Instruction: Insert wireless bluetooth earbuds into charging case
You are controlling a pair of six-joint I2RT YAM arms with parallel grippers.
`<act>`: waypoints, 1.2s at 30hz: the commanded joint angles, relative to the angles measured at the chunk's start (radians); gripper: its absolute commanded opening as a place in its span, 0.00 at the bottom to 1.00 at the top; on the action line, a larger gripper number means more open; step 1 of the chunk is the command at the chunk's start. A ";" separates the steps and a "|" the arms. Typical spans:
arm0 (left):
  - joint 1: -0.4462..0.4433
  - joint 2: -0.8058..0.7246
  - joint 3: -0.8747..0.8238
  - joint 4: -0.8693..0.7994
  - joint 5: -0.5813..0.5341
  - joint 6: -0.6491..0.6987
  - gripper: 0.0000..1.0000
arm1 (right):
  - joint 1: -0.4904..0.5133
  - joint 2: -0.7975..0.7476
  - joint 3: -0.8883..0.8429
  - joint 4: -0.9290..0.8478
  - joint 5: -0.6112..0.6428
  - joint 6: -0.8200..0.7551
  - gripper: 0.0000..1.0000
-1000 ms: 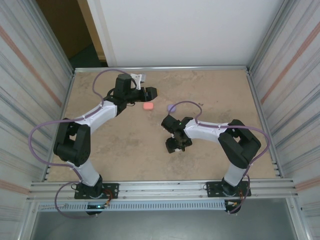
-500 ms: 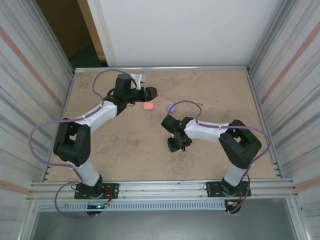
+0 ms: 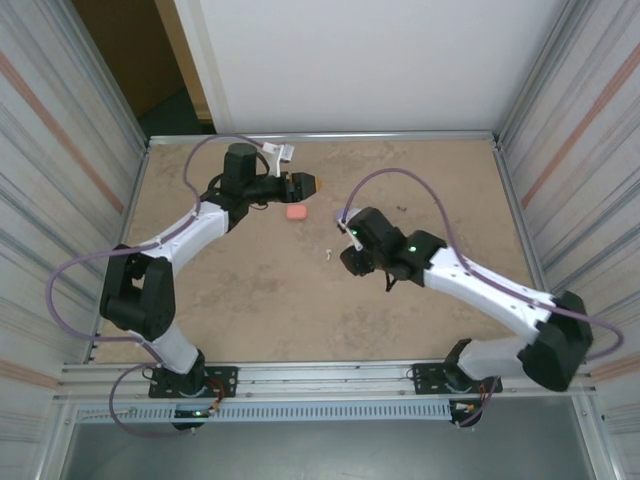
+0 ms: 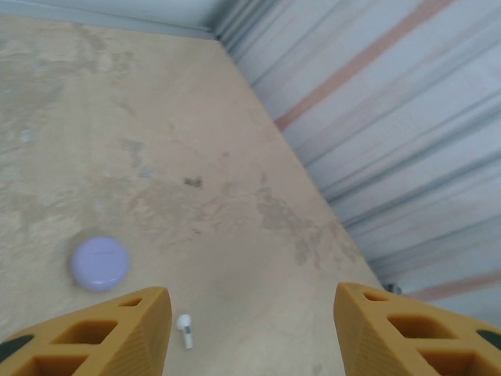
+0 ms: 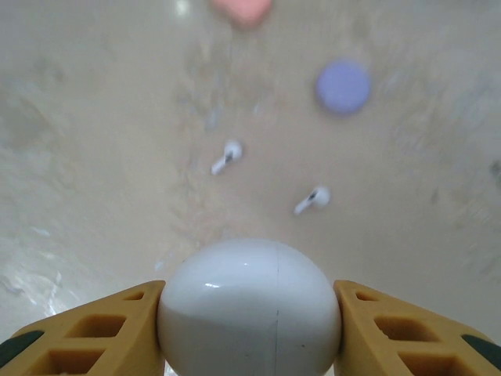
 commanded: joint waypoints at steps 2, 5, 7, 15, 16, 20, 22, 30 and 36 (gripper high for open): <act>0.005 -0.059 0.031 0.094 0.193 -0.047 0.56 | -0.030 -0.130 -0.008 0.112 -0.009 -0.249 0.47; -0.003 -0.075 0.035 0.118 0.277 -0.056 0.56 | -0.043 -0.180 -0.009 0.138 -0.029 -0.353 0.47; -0.013 -0.094 0.039 0.115 0.312 -0.043 0.56 | -0.048 -0.206 -0.007 0.144 -0.033 -0.418 0.46; -0.081 -0.203 0.073 -0.064 0.324 0.146 0.61 | -0.049 -0.317 -0.060 0.239 -0.088 -0.682 0.46; -0.094 -0.213 0.077 -0.081 0.327 0.165 0.61 | -0.050 -0.323 -0.064 0.253 -0.092 -0.709 0.46; -0.130 -0.244 0.094 -0.134 0.320 0.227 0.63 | -0.052 -0.332 -0.061 0.275 -0.090 -0.760 0.46; -0.145 -0.253 0.099 -0.156 0.307 0.247 0.64 | -0.052 -0.333 -0.060 0.287 -0.091 -0.772 0.46; -0.193 -0.252 0.137 -0.257 0.241 0.329 0.68 | -0.052 -0.343 -0.063 0.337 -0.100 -0.765 0.45; -0.218 -0.217 0.173 -0.296 0.225 0.354 0.70 | -0.052 -0.338 -0.056 0.342 -0.106 -0.762 0.45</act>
